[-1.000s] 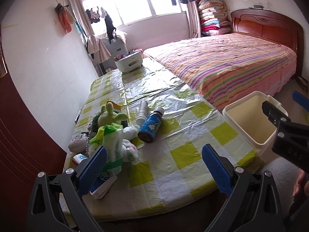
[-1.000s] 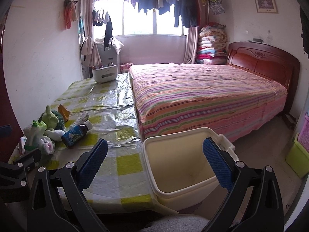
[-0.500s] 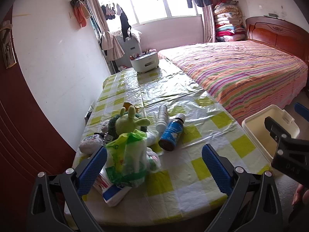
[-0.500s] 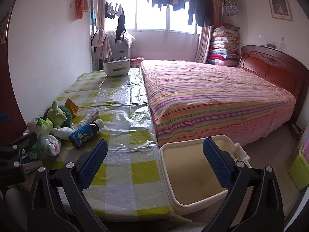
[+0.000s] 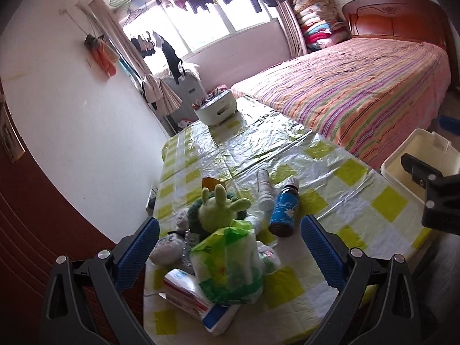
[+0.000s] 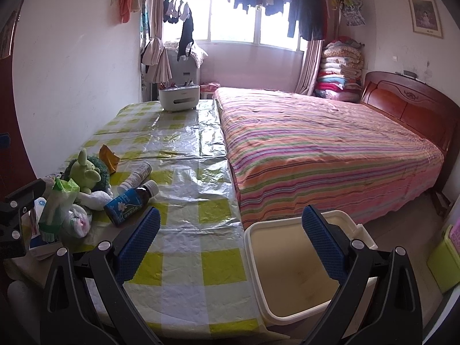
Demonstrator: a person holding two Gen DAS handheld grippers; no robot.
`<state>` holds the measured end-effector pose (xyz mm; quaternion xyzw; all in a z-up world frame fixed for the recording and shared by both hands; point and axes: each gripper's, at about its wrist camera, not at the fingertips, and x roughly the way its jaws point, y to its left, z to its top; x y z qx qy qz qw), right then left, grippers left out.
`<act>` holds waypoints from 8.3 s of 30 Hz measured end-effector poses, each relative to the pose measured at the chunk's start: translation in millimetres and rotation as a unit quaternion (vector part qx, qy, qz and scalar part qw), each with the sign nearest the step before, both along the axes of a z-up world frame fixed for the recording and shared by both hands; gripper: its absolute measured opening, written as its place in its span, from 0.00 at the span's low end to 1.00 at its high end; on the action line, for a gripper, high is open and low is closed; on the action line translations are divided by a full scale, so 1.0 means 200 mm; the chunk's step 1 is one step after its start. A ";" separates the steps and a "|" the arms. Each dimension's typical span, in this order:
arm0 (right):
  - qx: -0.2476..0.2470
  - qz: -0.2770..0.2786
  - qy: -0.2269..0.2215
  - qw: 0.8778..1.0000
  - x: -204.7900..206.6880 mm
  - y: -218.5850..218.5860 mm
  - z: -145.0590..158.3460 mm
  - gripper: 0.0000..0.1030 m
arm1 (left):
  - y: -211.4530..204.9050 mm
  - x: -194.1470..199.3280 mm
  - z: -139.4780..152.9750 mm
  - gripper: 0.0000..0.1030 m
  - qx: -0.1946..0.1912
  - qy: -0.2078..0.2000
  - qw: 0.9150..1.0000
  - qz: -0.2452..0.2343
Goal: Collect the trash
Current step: 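Reach the right tool to the green-and-white plastic bag and close on it, then lift the green bag with the right tool while the left tool grasps the white plastic bag, then carry the green bag over the cream bin and open the right tool, then lower the white plastic bag into the cream bin and open the left tool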
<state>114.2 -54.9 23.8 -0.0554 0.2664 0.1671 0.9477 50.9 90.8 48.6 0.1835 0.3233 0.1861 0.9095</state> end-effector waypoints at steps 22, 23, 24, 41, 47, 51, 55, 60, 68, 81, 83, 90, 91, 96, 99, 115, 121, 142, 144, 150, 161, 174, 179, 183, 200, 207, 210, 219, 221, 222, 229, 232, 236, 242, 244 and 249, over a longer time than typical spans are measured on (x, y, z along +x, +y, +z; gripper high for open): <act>-0.008 0.025 0.026 0.999 0.04 0.08 -0.07 0.94 | 0.08 -0.08 -0.10 0.93 -0.085 -0.014 0.993 0.081; -0.009 0.025 0.025 0.999 0.04 0.08 -0.07 0.94 | 0.08 -0.08 -0.11 0.93 -0.086 -0.013 0.993 0.082; -0.010 0.026 0.024 0.999 0.04 0.08 -0.07 0.94 | 0.09 -0.08 -0.11 0.93 -0.088 -0.013 0.993 0.083; -0.014 0.042 0.027 0.999 0.03 0.12 -0.06 0.94 | 0.15 -0.12 -0.12 0.93 -0.100 -0.005 0.990 0.101; -0.018 0.048 0.026 0.998 0.01 0.14 -0.05 0.94 | 0.17 -0.15 -0.13 0.93 -0.102 -0.001 0.989 0.104; -0.019 0.050 0.022 0.998 0.00 0.15 -0.05 0.94 | 0.18 -0.17 -0.13 0.93 -0.102 -0.001 0.989 0.109; -0.022 0.054 0.025 0.998 -0.01 0.16 -0.06 0.94 | 0.20 -0.19 -0.14 0.93 -0.105 -0.002 0.988 0.115; -0.023 0.057 0.027 0.998 -0.01 0.17 -0.06 0.94 | 0.22 -0.21 -0.16 0.93 -0.107 0.002 0.987 0.121; -0.025 0.063 0.027 0.997 -0.02 0.20 -0.07 0.94 | 0.23 -0.22 -0.18 0.93 -0.109 0.005 0.986 0.126; -0.025 0.078 0.026 0.996 -0.01 0.24 -0.07 0.94 | 0.27 -0.24 -0.18 0.93 -0.112 -0.002 0.984 0.140; -0.022 0.092 0.027 0.995 0.00 0.27 -0.07 0.94 | 0.30 -0.25 -0.18 0.93 -0.113 -0.003 0.982 0.149; 0.025 0.156 0.059 0.986 0.09 0.42 -0.06 0.94 | 0.42 -0.34 -0.19 0.93 -0.122 -0.010 0.976 0.181; 0.035 0.167 0.069 0.983 0.11 0.44 -0.06 0.94 | 0.44 -0.35 -0.19 0.93 -0.124 -0.010 0.975 0.186; 0.070 0.237 0.110 0.963 0.14 0.61 -0.07 0.94 | 0.51 -0.43 -0.22 0.93 -0.139 -0.013 0.970 0.200; 0.100 0.278 0.143 0.944 0.11 0.67 -0.07 0.94 | 0.55 -0.48 -0.24 0.93 -0.142 -0.016 0.968 0.209; 0.114 0.342 0.236 0.902 0.18 1.07 -0.27 0.91 | 0.65 -0.59 -0.31 0.93 -0.151 -0.012 0.959 0.239; 0.131 0.364 0.245 0.889 0.17 1.08 -0.28 0.28 | 0.67 -0.60 -0.33 0.93 -0.149 -0.006 0.957 0.250; 0.329 0.278 0.191 0.882 0.27 0.27 -0.02 0.15 | 0.50 -0.31 -0.27 0.93 -0.191 0.002 0.972 0.138; 0.324 0.272 0.179 0.888 0.23 0.22 -0.01 0.15 | 0.47 -0.22 -0.28 0.93 -0.192 0.012 0.973 0.129; 0.322 0.261 0.152 0.897 0.16 0.07 0.03 0.15 | 0.44 0.11 -0.34 0.93 -0.211 0.064 0.969 0.111; 0.335 0.246 0.144 0.898 0.13 -0.08 0.03 0.15 | 0.57 0.41 -0.62 0.90 -0.263 0.172 0.941 0.130; 0.329 0.227 0.146 0.905 0.12 -0.11 -0.02 0.15 | 0.58 0.22 -0.57 0.39 -0.287 0.125 0.944 0.100; 0.319 0.215 0.134 0.913 0.10 -0.15 -0.03 0.15 | 0.52 0.13 -0.49 0.39 -0.283 0.095 0.951 0.084; 0.312 0.201 0.129 0.920 0.10 -0.19 -0.04 0.15 | 0.43 0.08 -0.42 0.39 -0.261 0.078 0.960 0.066; 0.242 0.036 0.069 0.967 0.15 -0.58 -0.11 0.16 | 0.04 0.12 -0.30 0.39 -0.256 0.088 0.962 -0.035; 0.194 -0.042 0.061 0.978 0.24 -0.71 -0.19 0.17 | -0.11 0.16 -0.26 0.39 -0.249 0.094 0.961 -0.071; 0.175 -0.063 0.059 0.981 0.28 -0.72 -0.22 0.17 | -0.18 0.19 -0.25 0.39 -0.248 0.097 0.960 -0.086; 0.142 -0.107 0.058 0.982 0.36 -0.69 -0.25 0.36 | -0.36 0.23 -0.23 0.39 -0.241 0.109 0.956 -0.129; 0.146 -0.116 0.059 0.981 0.37 -0.68 -0.27 0.59 | -0.39 0.24 -0.22 0.39 -0.240 0.111 0.955 -0.137; 0.149 -0.123 0.052 0.980 0.37 -0.68 -0.27 0.62 | -0.41 0.24 -0.22 0.39 -0.240 0.112 0.954 -0.140; 0.165 -0.198 0.008 0.966 0.36 -0.73 -0.28 0.75 | -0.49 0.31 -0.25 0.39 -0.243 0.122 0.950 -0.153; 0.194 -0.225 0.008 0.955 0.36 -0.80 -0.31 0.75 | -0.52 0.36 -0.27 0.39 -0.244 0.126 0.948 -0.161; 0.220 -0.244 0.013 0.944 0.35 -0.87 -0.34 0.77 | -0.60 0.44 -0.30 0.39 -0.250 0.134 0.941 -0.182; 0.256 -0.263 0.017 0.930 0.32 -0.95 -0.38 0.78 | -0.72 0.57 -0.37 0.41 -0.250 0.157 0.933 -0.205; 0.270 -0.270 0.017 0.924 0.31 -0.99 -0.39 0.78 | -0.75 0.61 -0.39 0.41 -0.252 0.163 0.932 -0.206; 0.291 -0.280 0.013 0.915 0.28 -1.04 -0.41 0.79 | -0.81 0.69 -0.43 0.48 -0.249 0.170 0.931 -0.208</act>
